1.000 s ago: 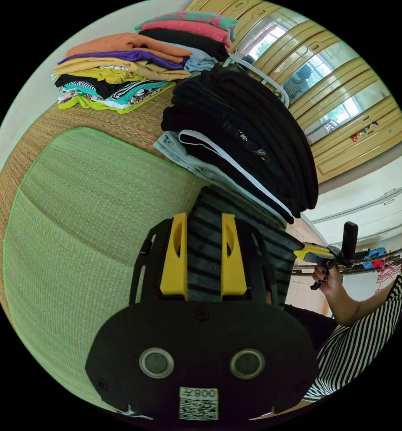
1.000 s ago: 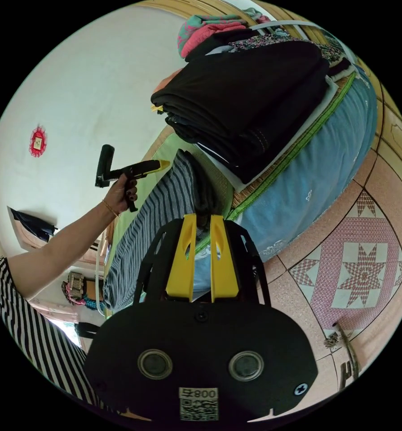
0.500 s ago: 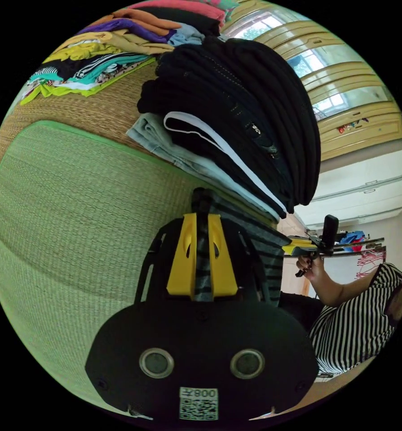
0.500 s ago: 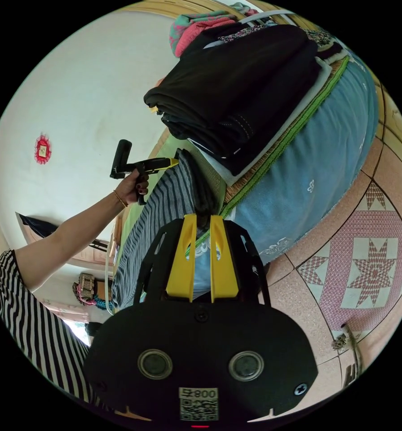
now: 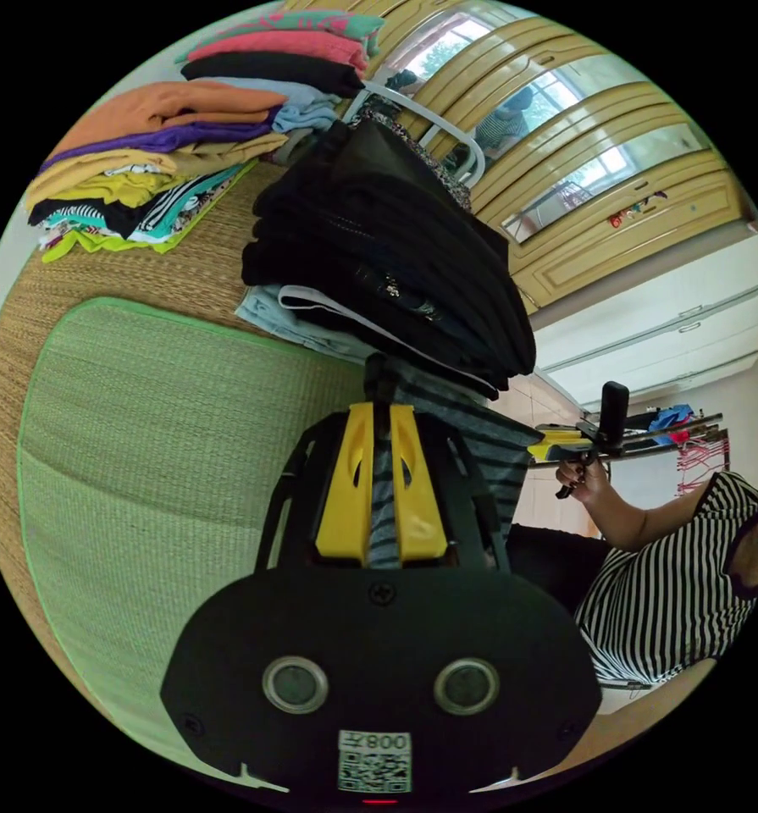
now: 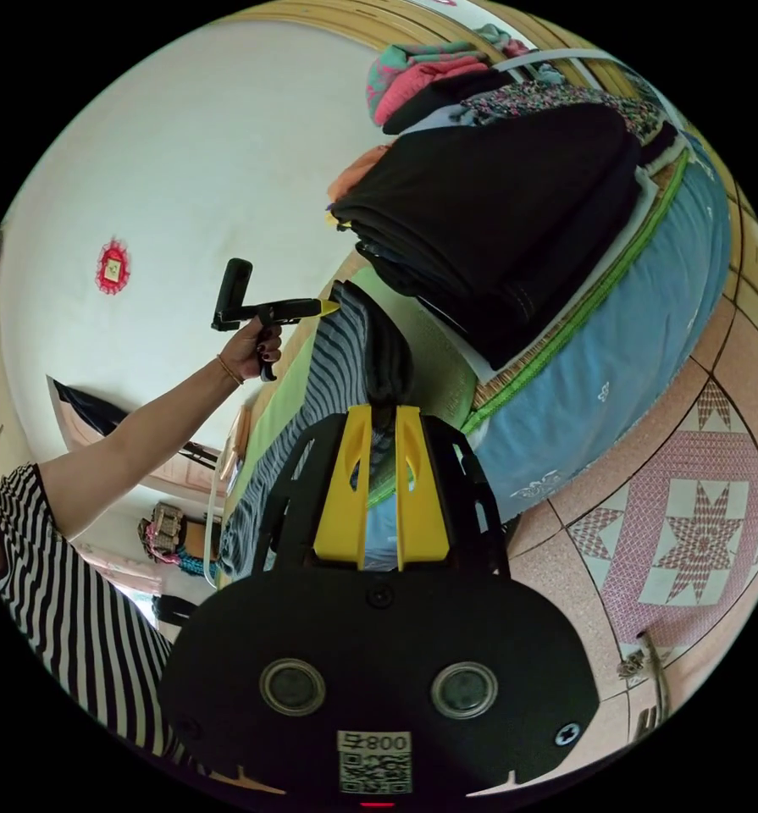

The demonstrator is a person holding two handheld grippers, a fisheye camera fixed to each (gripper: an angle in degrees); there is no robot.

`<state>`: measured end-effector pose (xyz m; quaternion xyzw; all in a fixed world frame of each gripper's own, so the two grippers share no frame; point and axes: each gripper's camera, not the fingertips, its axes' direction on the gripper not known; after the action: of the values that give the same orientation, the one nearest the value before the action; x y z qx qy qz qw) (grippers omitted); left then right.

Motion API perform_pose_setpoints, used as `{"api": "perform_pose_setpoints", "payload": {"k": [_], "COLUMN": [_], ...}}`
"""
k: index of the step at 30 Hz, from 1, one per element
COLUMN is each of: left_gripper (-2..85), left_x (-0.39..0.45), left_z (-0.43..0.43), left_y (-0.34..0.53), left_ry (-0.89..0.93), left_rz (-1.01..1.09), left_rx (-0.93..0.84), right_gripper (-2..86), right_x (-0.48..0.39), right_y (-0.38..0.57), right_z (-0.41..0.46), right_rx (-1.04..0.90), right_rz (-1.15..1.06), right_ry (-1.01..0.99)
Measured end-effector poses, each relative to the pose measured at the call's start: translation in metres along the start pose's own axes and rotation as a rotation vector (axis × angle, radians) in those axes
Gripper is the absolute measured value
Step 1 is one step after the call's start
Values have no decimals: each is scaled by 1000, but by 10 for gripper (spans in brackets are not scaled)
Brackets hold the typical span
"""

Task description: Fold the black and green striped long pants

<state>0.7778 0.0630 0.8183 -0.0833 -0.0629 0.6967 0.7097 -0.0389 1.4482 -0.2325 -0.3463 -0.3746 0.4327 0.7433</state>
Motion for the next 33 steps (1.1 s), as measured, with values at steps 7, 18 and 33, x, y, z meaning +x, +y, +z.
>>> {"api": "perform_pose_setpoints", "payload": {"k": [7,18,33], "left_gripper": [27,26,16], "left_x": [51,123,162], "left_z": [-72,-205,-286], "left_y": [42,183,442], "left_ry": [4,-21,80], "left_rz": [24,-24,-417], "left_rx": [96,315,547], "right_gripper": [47,50,52], "right_x": [-76,-253,-427], "right_y": [6,29,125], "right_z": [-6,39,243], "right_rx": [20,-90,-537], "right_rz": [-128,-459,-735], "right_ry": [-60,-205,-247]}}
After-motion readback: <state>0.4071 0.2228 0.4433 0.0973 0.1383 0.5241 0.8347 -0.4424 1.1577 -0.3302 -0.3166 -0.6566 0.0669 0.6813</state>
